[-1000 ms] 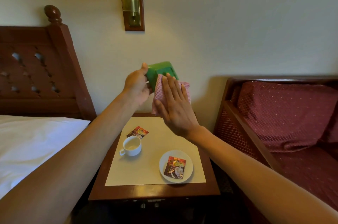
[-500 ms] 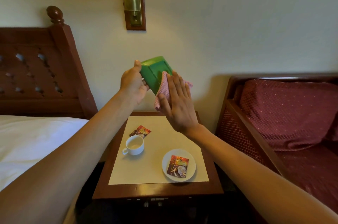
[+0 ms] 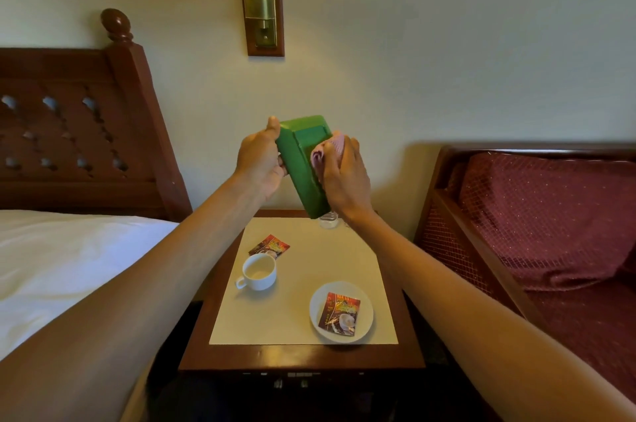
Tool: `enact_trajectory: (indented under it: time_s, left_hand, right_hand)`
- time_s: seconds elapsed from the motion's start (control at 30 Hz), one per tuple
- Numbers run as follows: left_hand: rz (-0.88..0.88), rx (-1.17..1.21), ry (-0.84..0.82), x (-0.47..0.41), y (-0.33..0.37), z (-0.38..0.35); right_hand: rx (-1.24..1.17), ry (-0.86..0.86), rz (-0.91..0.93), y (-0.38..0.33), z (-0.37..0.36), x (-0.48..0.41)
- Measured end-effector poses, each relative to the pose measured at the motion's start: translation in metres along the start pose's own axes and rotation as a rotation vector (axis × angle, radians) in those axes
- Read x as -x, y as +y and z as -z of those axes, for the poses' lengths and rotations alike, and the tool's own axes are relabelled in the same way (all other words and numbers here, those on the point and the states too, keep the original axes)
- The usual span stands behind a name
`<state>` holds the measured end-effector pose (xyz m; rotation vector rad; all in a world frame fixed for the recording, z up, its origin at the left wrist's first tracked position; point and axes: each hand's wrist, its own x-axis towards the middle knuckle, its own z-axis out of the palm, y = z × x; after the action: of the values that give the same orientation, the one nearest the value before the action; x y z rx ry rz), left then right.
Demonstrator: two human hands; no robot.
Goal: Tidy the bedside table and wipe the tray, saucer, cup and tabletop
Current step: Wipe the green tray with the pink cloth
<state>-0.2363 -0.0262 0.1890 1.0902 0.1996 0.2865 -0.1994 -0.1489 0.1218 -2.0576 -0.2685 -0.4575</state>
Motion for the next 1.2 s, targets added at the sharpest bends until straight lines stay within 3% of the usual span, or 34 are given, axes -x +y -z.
enact_trajectory:
  time_s: [0.07, 0.2, 0.3, 0.47, 0.63, 0.83, 1.0, 1.1, 1.2]
  left_hand:
    - [-0.017, 0.006, 0.016, -0.001, 0.002, 0.003]
    - [-0.049, 0.118, 0.07, -0.004, 0.006, 0.006]
    - [-0.049, 0.037, 0.041, -0.003, 0.001, 0.004]
    - [0.091, -0.202, -0.097, 0.003, -0.003, 0.006]
    - [0.059, -0.159, -0.063, 0.001, 0.0, 0.003]
    - [0.105, -0.37, -0.115, 0.009, -0.015, 0.005]
    - [0.155, -0.382, -0.135, 0.005, -0.005, 0.007]
    - [0.173, -0.444, -0.163, 0.01, -0.01, 0.006]
    - [0.179, -0.495, -0.154, 0.014, -0.019, 0.01]
  right_hand:
    - [-0.056, 0.019, -0.06, 0.0, -0.001, 0.002]
    - [-0.071, 0.134, 0.106, 0.004, -0.008, 0.036]
    - [-0.075, 0.168, 0.072, 0.003, -0.009, 0.036]
    - [-0.123, -0.008, -0.13, -0.003, 0.007, -0.001]
    - [-0.015, 0.092, 0.068, 0.005, -0.012, 0.028]
    - [-0.081, 0.094, 0.132, 0.004, 0.001, 0.024]
    - [0.187, 0.012, 0.362, 0.002, 0.01, 0.014]
    - [0.172, -0.031, 0.329, 0.006, 0.011, 0.015]
    - [0.208, -0.104, 0.447, 0.01, 0.015, 0.025]
